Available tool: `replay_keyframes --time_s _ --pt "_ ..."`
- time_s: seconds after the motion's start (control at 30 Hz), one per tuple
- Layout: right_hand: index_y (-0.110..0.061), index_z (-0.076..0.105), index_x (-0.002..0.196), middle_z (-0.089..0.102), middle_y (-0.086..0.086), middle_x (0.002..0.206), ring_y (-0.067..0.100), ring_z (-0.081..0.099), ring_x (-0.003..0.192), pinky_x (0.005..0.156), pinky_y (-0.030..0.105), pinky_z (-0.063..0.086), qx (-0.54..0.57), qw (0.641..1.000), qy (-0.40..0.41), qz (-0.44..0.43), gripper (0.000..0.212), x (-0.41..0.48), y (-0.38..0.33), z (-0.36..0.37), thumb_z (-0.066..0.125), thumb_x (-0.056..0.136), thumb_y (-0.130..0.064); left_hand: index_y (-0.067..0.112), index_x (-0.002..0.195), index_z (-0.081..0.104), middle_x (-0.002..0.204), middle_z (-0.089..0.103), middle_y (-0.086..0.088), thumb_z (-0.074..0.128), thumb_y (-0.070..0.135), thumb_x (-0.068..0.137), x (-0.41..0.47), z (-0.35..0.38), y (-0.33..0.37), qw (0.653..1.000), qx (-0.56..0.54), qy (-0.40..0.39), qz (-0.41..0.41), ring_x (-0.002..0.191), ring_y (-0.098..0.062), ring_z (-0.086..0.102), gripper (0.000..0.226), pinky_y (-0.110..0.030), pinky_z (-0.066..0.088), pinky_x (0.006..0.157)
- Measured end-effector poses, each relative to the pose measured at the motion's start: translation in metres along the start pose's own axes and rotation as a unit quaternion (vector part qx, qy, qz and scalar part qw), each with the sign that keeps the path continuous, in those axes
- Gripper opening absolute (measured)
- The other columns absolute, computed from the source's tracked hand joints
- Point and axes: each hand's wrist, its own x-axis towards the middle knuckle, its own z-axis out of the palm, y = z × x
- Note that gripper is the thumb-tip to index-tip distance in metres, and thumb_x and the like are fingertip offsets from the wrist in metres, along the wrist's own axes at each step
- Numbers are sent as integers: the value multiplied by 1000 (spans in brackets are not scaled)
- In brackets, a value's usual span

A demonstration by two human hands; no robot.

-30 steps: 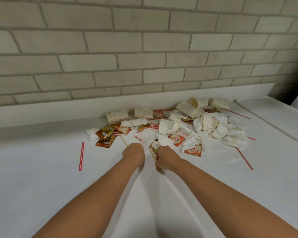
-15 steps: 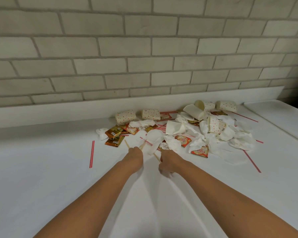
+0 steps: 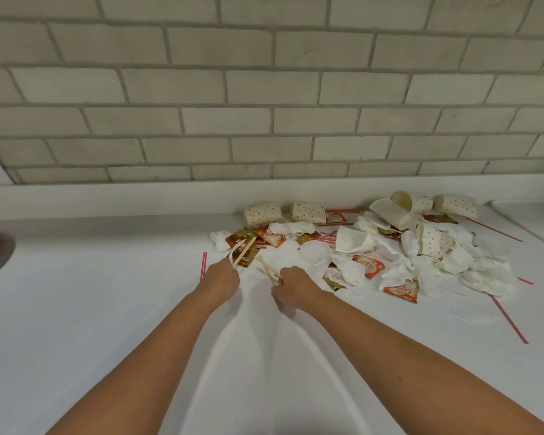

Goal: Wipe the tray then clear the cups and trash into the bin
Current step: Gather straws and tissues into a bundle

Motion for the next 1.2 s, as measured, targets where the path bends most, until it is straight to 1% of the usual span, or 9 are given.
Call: replay_keyframes --time_s 0.1,0.2,0.37,0.5,0.6,0.73,0.87,1.0,1.2 --pt "-2 47 125 41 13 130 23 51 105 84 28 44 -30 999 10 -4 34 10 -10 6 48 96 -19 -2 104 50 98 55 -16 31 11 99 2 -9 -16 999 -26 38 -24 76 -22 46 24 -25 30 52" --pt "-3 54 107 49 15 128 25 54 116 93 28 45 -46 999 13 4 16 14 -18 5 51 91 -5 -1 98 52 78 48 -7 36 9 95 7 -13 -34 993 -50 80 -67 64 -19 47 19 -26 32 50" --pt "-4 53 93 59 6 97 20 61 86 70 24 49 -39 999 -26 24 9 19 -23 -2 58 85 -6 6 85 47 76 51 -6 53 18 92 14 -15 -46 984 -78 111 -118 56 -18 48 15 -25 32 46" --pt "-12 32 66 36 -1 68 12 39 57 47 18 28 -42 998 -38 28 30 20 -18 2 53 85 -4 4 93 54 82 58 -8 60 20 88 21 -10 -50 983 -66 95 -139 69 -22 57 18 -28 42 58" --pt "-6 52 93 51 2 82 22 56 85 60 22 40 -88 995 -39 12 6 17 -16 5 51 88 -7 1 103 56 98 63 -14 56 15 90 25 -8 -49 983 -47 89 -150 87 -29 64 19 -33 46 68" --pt "-2 45 125 48 14 125 28 49 117 87 31 44 -148 989 -22 -3 36 13 -14 12 51 89 -6 -1 107 54 87 51 -10 50 5 89 27 -7 -47 986 -15 77 -148 80 -25 52 19 -29 40 64" --pt "-2 38 123 52 16 123 31 50 114 74 34 39 -114 993 -10 -25 36 15 -6 3 50 88 -1 -1 108 53 83 50 -9 48 7 91 25 -6 -51 991 -2 52 -127 77 -24 52 19 -29 40 62" --pt "-1 36 131 40 15 132 30 42 123 95 37 41 -141 990 15 -11 40 12 7 -3 43 92 -1 7 89 49 69 45 -1 48 14 90 20 0 -53 995 22 55 -83 74 -22 51 7 -23 32 49" --pt "1 48 123 49 17 128 30 48 121 99 33 41 -174 985 8 -1 31 3 7 -3 39 94 2 8 83 45 64 41 1 43 11 92 13 5 -51 995 48 56 -61 69 -19 48 10 -23 29 47"
